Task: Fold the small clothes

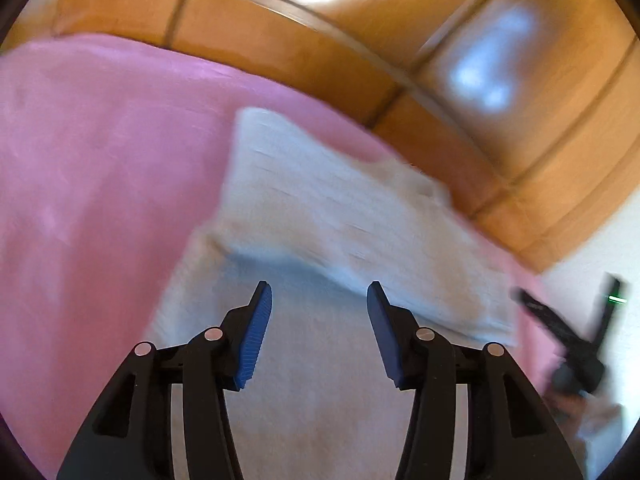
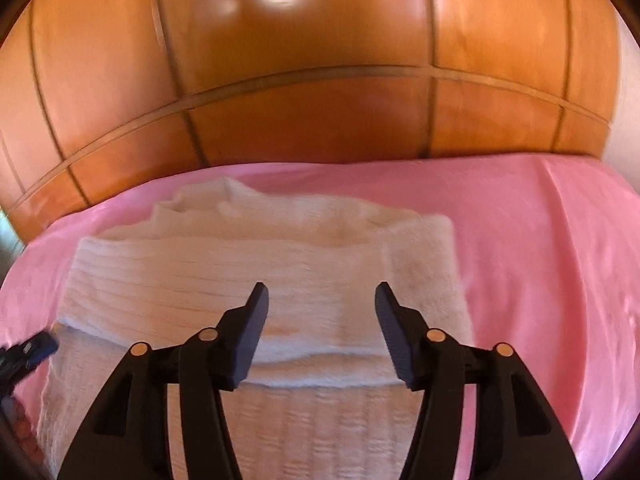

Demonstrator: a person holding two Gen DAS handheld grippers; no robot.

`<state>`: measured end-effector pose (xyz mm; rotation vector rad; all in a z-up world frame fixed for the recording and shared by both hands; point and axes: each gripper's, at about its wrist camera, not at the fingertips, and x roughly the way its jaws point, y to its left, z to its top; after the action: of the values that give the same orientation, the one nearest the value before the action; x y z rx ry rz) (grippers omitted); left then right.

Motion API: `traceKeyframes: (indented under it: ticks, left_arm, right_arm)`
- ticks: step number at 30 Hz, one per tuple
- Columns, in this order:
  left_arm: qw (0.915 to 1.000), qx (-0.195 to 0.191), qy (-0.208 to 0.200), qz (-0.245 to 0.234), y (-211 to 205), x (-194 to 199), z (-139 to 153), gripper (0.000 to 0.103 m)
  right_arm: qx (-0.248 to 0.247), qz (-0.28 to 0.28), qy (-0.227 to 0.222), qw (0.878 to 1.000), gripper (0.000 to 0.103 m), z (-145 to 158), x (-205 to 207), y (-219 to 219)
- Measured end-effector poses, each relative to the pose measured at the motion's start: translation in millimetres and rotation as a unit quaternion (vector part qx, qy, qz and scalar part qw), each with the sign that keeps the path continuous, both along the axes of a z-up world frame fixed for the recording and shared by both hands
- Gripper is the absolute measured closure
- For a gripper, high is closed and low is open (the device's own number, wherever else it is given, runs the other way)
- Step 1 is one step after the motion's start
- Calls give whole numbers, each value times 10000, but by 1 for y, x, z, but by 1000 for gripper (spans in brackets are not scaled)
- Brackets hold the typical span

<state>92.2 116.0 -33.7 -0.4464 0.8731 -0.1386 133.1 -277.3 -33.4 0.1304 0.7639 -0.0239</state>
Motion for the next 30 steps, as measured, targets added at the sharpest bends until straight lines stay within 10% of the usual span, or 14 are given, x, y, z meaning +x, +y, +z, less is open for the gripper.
traceKeyframes:
  ticks: [3,16,22,30]
  left_arm:
    - [9961,298,609,568,16,12,-25,62]
    - [9949,775,-633,-108,-33,26,35,61]
    - [9933,1154,-39,-45,-31,92,-24,61]
    - [9891,1460,-179,34,-38,73,-5,59]
  right_arm:
    - [-233,41,479,9986,40,-32,19,7]
    - [-217,12,362,9991,30,-56,13,6]
    - [-147,18,329,9993,28,-57,14,5]
    - [-144,20,308,9994,27,-59,15,2]
